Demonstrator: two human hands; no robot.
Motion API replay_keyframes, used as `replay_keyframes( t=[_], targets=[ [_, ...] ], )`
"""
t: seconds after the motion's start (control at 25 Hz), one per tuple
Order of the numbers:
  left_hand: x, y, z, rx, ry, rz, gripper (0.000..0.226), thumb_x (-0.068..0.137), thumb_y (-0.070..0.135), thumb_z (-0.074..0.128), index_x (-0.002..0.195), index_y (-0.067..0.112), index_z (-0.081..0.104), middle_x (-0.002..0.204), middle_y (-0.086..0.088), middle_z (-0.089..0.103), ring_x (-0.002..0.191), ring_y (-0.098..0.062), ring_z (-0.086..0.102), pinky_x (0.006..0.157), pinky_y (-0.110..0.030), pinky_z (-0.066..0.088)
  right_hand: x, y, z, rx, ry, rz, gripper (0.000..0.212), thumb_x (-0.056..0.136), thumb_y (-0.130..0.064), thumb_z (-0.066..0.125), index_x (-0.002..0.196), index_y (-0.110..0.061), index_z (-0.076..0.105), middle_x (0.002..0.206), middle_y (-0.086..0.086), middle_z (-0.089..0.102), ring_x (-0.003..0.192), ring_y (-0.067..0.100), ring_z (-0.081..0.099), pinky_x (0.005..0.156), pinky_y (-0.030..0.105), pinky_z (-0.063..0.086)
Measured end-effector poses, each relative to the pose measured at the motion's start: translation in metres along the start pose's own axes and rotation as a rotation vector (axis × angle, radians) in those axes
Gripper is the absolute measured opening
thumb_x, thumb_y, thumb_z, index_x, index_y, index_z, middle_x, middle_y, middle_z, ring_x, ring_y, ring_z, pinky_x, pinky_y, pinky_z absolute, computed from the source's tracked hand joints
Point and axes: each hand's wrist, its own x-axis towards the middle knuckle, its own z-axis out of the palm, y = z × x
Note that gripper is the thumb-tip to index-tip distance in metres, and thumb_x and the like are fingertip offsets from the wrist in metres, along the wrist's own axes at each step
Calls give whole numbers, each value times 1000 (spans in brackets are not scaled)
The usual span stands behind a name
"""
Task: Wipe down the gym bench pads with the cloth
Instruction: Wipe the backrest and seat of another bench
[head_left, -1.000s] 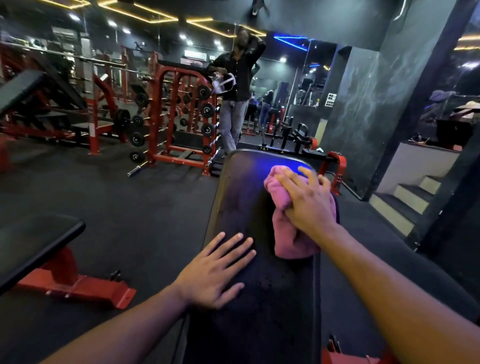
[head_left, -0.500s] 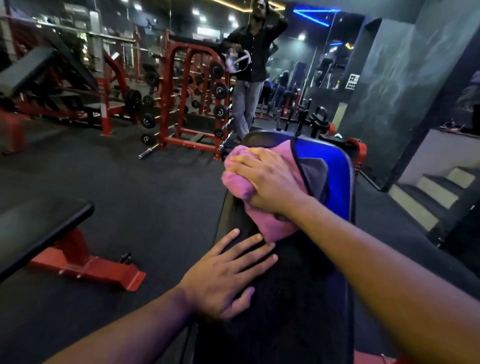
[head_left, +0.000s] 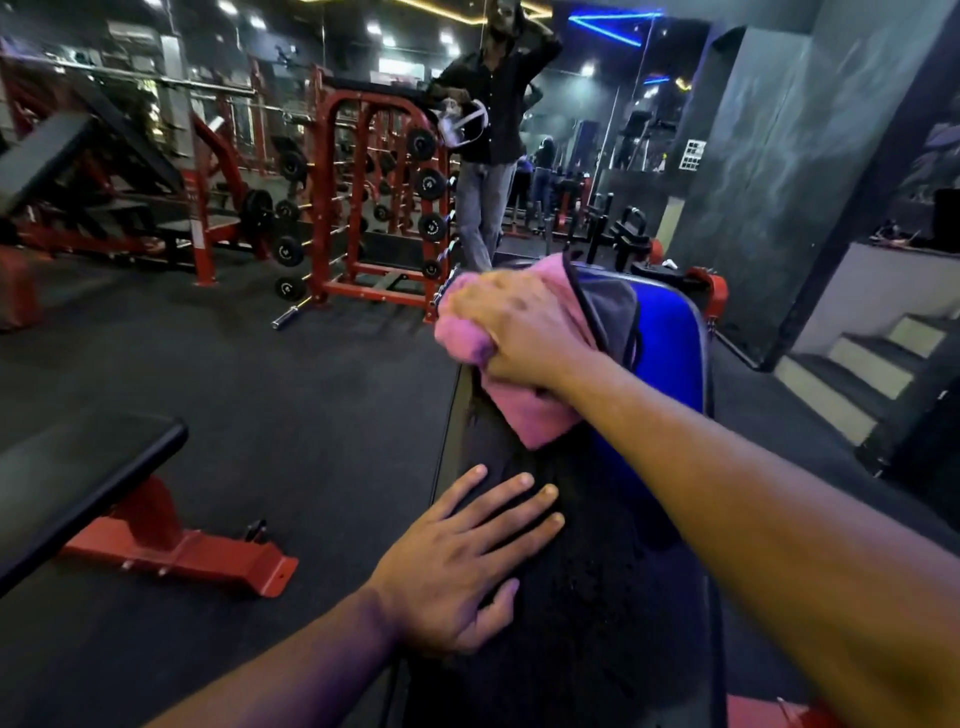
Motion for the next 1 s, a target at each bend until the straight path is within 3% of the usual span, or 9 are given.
replay_keyframes(
  t=[0.12, 0.2, 0.32, 0.48, 0.6, 0.76, 0.88, 1.0],
  targets=[
    [0, -3, 3, -23, 30, 11, 73, 92, 37, 53, 162, 24, 35, 172, 5, 23, 160, -18, 17, 127, -54, 19, -44, 18, -1, -15, -2, -251, 58, 79, -16, 71, 136, -23, 64, 142, -2, 61, 134, 26, 52, 116, 45, 35],
    [2, -8, 8, -42, 40, 0, 73, 92, 37, 53, 162, 25, 36, 172, 5, 23, 160, -17, 17, 126, -55, 20, -52, 37, -10, -16, 45, -278, 47, 89, -15, 72, 135, -19, 66, 143, 1, 61, 133, 26, 54, 116, 44, 37],
    [-3, 0, 4, -39, 14, -17, 75, 89, 38, 55, 161, 27, 36, 172, 6, 23, 159, -17, 18, 125, -54, 22, -55, 28, -28, -28, -2, -154, 44, 89, -14, 67, 133, -18, 67, 141, 3, 62, 129, 27, 57, 111, 48, 43],
    [4, 0, -8, 3, -41, -45, 72, 90, 39, 54, 160, 28, 39, 170, 4, 27, 159, -17, 21, 126, -53, 20, -107, 1, -51, 52, 77, 73, 54, 83, -24, 54, 136, -18, 64, 143, 2, 60, 128, 27, 55, 110, 43, 44],
    [-8, 22, -5, 21, -51, -88, 64, 98, 38, 51, 160, 24, 39, 171, 1, 27, 159, -20, 20, 128, -50, 17, -165, -6, -51, 74, 126, 175, 63, 76, -21, 59, 139, -17, 62, 147, 6, 57, 132, 30, 54, 112, 44, 42],
    [-53, 60, 3, 35, -121, 114, 71, 101, 55, 47, 163, 25, 30, 173, 0, 18, 161, -22, 10, 129, -50, 12, -159, 1, -26, -1, 26, 149, 77, 72, -7, 68, 146, -16, 50, 158, 18, 36, 134, 38, 50, 114, 48, 41],
    [-53, 59, 2, 37, -148, 133, 76, 98, 56, 49, 164, 24, 29, 173, -1, 18, 161, -23, 10, 129, -52, 12, -110, -5, -10, -30, 24, 200, 67, 73, -26, 54, 139, -16, 53, 141, 18, 51, 121, 43, 54, 108, 54, 41],
    [-52, 56, 4, 33, -142, 143, 76, 96, 53, 50, 164, 24, 29, 173, -1, 19, 161, -22, 12, 129, -52, 12, -74, -52, 9, -71, 22, 171, 67, 66, -29, 62, 132, -14, 61, 126, 16, 58, 115, 41, 53, 110, 54, 36]
  ],
)
